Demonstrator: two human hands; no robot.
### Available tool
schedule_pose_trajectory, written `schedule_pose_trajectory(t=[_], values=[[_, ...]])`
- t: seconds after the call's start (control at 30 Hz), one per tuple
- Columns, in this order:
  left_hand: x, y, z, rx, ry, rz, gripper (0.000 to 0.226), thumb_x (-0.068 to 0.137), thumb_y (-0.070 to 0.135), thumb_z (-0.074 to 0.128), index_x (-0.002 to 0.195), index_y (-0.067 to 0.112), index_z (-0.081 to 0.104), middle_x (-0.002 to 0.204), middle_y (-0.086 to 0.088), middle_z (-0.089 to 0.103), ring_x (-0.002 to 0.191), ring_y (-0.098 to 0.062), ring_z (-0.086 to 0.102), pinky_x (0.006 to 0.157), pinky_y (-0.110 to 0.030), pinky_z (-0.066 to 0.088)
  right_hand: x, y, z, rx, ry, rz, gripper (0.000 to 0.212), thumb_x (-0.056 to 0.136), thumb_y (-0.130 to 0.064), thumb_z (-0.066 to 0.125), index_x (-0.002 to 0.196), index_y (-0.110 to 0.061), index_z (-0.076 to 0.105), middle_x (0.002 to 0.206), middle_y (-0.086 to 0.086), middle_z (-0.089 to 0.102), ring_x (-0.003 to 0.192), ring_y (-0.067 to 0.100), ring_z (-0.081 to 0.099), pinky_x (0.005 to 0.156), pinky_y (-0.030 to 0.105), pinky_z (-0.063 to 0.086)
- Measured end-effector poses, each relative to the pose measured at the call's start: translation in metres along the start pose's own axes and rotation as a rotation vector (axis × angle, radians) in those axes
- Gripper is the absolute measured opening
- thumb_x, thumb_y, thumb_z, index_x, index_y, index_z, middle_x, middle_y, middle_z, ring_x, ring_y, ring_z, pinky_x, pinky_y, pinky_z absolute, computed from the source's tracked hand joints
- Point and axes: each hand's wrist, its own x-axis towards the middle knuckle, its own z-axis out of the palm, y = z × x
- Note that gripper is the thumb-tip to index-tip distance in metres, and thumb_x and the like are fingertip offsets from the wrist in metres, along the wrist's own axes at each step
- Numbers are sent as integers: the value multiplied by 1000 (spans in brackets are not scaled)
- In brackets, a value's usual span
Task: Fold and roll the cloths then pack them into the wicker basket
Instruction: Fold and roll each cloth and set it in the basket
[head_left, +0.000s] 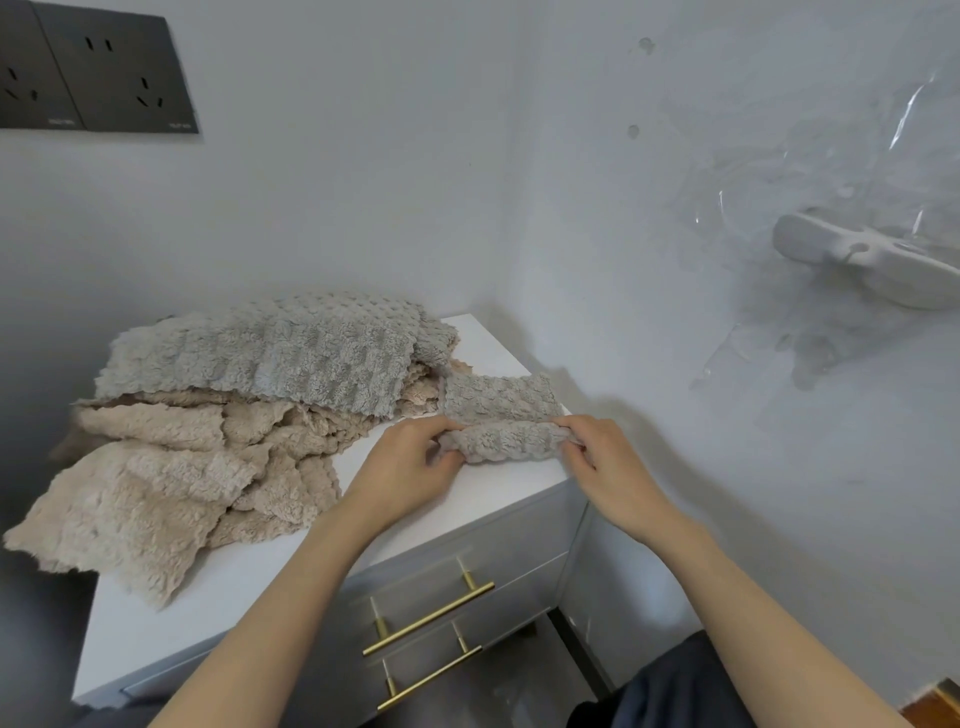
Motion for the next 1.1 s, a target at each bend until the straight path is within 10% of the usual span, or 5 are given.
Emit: schedule_pose_trajectory(t=[0.5,0.8,0.93,1.1], values=[[8,7,6,-7,-13,-326,41,91,38,55,62,18,35,55,6,37,56,-16,38,55,-29,27,5,-10,-1,173,271,363,15,83,-43,65,90,-33,57,72,-10,59,73,10,56,60,28,38],[14,6,13,60,48,-389,31,85,43,57,68,20,47,60,7,50,66,-21,52,60,-29,35,-3,-38,23,-360,232,-374,55,74,12,50,121,-11,66,125,7,64,115,26,59,102,41,43],[14,6,12,50,53,-396,26,84,43,58,73,20,52,65,8,55,71,-20,56,65,-30,41,-3,-36,32,-516,-17,-303,69,89,11,43,149,-17,27,156,1,25,146,26,20,116,34,-5],[12,8,11,87,66,-391,23,85,43,56,85,20,54,78,6,62,82,-20,61,72,-32,46,-10,-24,24,-570,-31,-217,62,98,-9,36,153,-24,11,160,-5,11,148,14,6,112,19,-11]])
